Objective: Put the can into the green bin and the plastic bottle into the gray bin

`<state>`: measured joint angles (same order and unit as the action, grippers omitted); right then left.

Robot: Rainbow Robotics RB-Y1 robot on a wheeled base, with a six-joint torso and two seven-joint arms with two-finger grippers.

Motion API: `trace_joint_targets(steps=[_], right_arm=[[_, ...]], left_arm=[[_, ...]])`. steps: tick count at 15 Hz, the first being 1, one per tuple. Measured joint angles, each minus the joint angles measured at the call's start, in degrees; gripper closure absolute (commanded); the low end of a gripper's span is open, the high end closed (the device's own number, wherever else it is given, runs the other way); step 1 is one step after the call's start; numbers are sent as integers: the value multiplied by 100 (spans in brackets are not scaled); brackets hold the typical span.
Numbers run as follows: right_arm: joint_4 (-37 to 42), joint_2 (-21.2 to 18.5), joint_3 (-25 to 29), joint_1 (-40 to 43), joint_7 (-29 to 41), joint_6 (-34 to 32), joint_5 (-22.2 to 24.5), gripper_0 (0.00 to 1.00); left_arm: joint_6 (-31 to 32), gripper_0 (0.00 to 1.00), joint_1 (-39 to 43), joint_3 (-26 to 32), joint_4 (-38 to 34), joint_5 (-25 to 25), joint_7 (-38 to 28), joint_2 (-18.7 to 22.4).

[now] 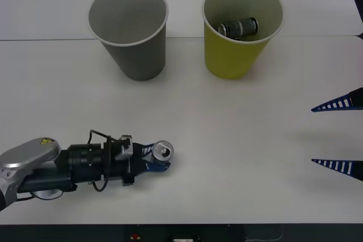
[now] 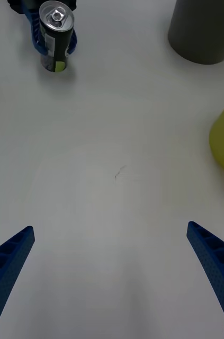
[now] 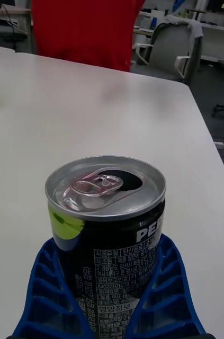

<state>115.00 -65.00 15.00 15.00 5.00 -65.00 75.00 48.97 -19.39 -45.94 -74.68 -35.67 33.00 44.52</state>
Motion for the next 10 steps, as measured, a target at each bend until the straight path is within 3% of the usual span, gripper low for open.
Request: trace_joint_targets(steps=[3, 7, 10], right_arm=[[0, 0, 0, 0, 0, 0, 0, 0], [0, 0, 0, 0, 0, 0, 0, 0], [0, 0, 0, 0, 0, 0, 0, 0]], left_arm=[[-5, 100, 259, 637, -605, -900, -1101, 98], [-42, 100, 941, 1832, -2013, -2694, -3445, 118], [-158, 100, 1312, 2387, -2972, -3785, -4987, 121]])
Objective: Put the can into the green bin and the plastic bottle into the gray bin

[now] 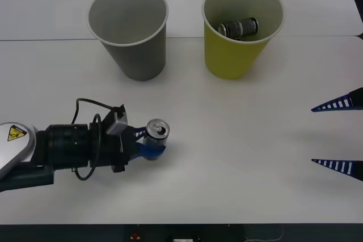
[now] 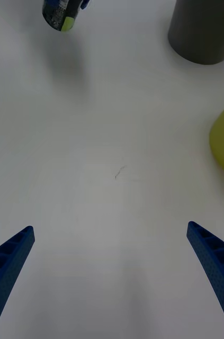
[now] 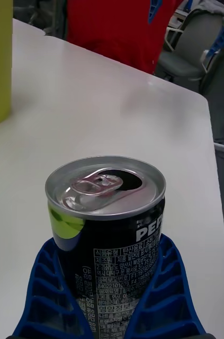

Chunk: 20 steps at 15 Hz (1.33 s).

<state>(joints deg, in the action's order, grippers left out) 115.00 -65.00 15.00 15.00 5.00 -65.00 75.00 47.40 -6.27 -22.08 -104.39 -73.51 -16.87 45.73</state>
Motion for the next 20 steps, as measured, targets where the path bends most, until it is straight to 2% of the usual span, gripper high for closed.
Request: trace_joint_targets(steps=[8, 10, 13, 15, 20], right_arm=[[0, 0, 0, 0, 0, 0, 0, 0], [0, 0, 0, 0, 0, 0, 0, 0], [0, 0, 0, 0, 0, 0, 0, 0], [0, 0, 0, 0, 0, 0, 0, 0], [0, 0, 0, 0, 0, 0, 0, 0]], left_arm=[[-73, 100, 249, 654, -1720, -2433, -3368, -5], [315, 100, 239, 900, -2117, -3066, -4245, -150], [1409, 100, 101, 1383, -2756, -3962, -5393, -651], [2018, 100, -168, 1547, -2977, -4287, -5796, -996], [3306, 100, -1299, 1808, -2984, -4992, -5964, -1892]])
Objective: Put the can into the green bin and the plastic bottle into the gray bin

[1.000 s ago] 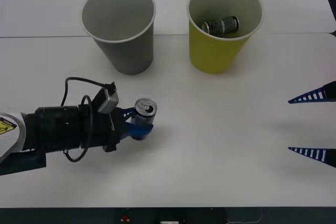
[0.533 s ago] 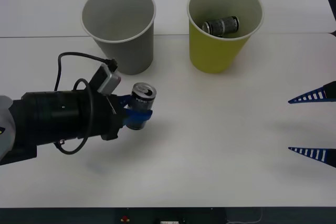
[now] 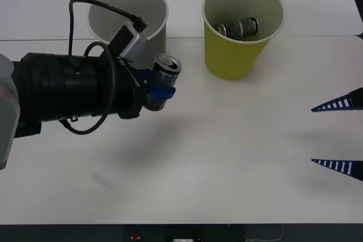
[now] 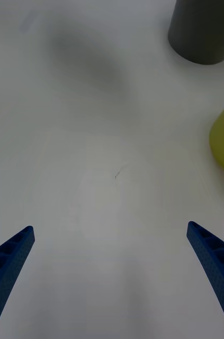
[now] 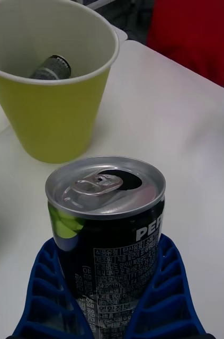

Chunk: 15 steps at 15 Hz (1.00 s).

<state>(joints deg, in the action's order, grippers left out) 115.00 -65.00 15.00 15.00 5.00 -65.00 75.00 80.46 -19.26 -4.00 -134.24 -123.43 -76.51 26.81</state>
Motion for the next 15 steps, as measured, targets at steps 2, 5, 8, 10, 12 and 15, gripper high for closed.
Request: trace_joint_targets(steps=[2, 5, 8, 10, 12, 15], right_arm=[[0, 0, 0, 0, 0, 0, 0, 0], [0, 0, 0, 0, 0, 0, 0, 0], [0, 0, 0, 0, 0, 0, 0, 0], [0, 0, 0, 0, 0, 0, 0, 0], [0, 0, 0, 0, 0, 0, 0, 0], [0, 0, 0, 0, 0, 0, 0, 0]], left_arm=[[136, 100, -465, -24, 188, -114, -156, -176], [116, 100, -1272, -117, 927, -12, -30, -328], [77, 100, -2105, -212, 1847, -16, 195, -530], [-85, 100, -2567, -405, 2365, -72, 207, -554], [-342, 100, -3013, -690, 2898, -145, 206, -555], [-774, 100, -3795, -1135, 3812, -198, 206, -585]])
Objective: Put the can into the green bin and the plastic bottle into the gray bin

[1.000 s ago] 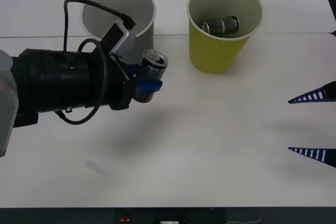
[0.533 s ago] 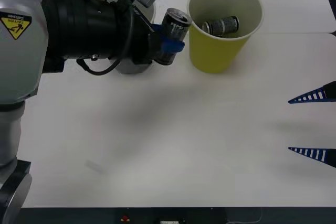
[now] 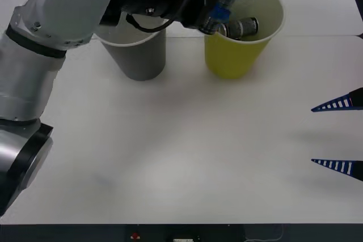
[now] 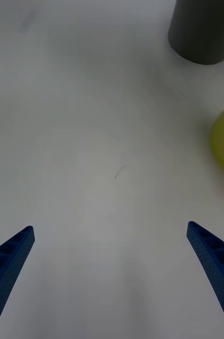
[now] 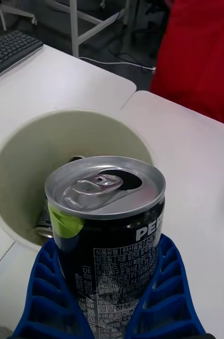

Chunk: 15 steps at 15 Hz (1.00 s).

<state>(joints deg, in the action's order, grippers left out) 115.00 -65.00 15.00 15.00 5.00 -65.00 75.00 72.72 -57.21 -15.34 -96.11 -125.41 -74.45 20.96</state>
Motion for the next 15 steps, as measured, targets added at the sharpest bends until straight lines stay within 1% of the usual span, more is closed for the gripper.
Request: trace_joint_targets(steps=[3, 6, 8, 10, 11, 12, 13, 14, 15], right_arm=[[0, 0, 0, 0, 0, 0, 0, 0], [0, 0, 0, 0, 0, 0, 0, 0], [0, 0, 0, 0, 0, 0, 0, 0], [0, 0, 0, 0, 0, 0, 0, 0], [0, 0, 0, 0, 0, 0, 0, 0], [0, 0, 0, 0, 0, 0, 0, 0], [0, 0, 0, 0, 0, 0, 0, 0], [0, 0, 0, 0, 0, 0, 0, 0], [0, 0, 0, 0, 0, 0, 0, 0]], left_arm=[[-323, 100, -627, -268, 913, -15, 44, -166], [-740, 100, -1141, -513, 1876, -56, 254, -400], [-1054, 100, -1308, -675, 2301, -73, 310, -515], [-1289, 99, -1358, -849, 2468, -88, 322, -537], [-1308, 84, -1358, -884, 2474, -92, 318, -537], [-1313, 36, -1360, -903, 2475, -97, 319, -540], [-1313, 12, -1357, -926, 2475, -96, 349, -541], [-1313, 0, -1356, -937, 2475, -90, 401, -541], [-1313, 0, -1356, -950, 2475, -78, 474, -541]])
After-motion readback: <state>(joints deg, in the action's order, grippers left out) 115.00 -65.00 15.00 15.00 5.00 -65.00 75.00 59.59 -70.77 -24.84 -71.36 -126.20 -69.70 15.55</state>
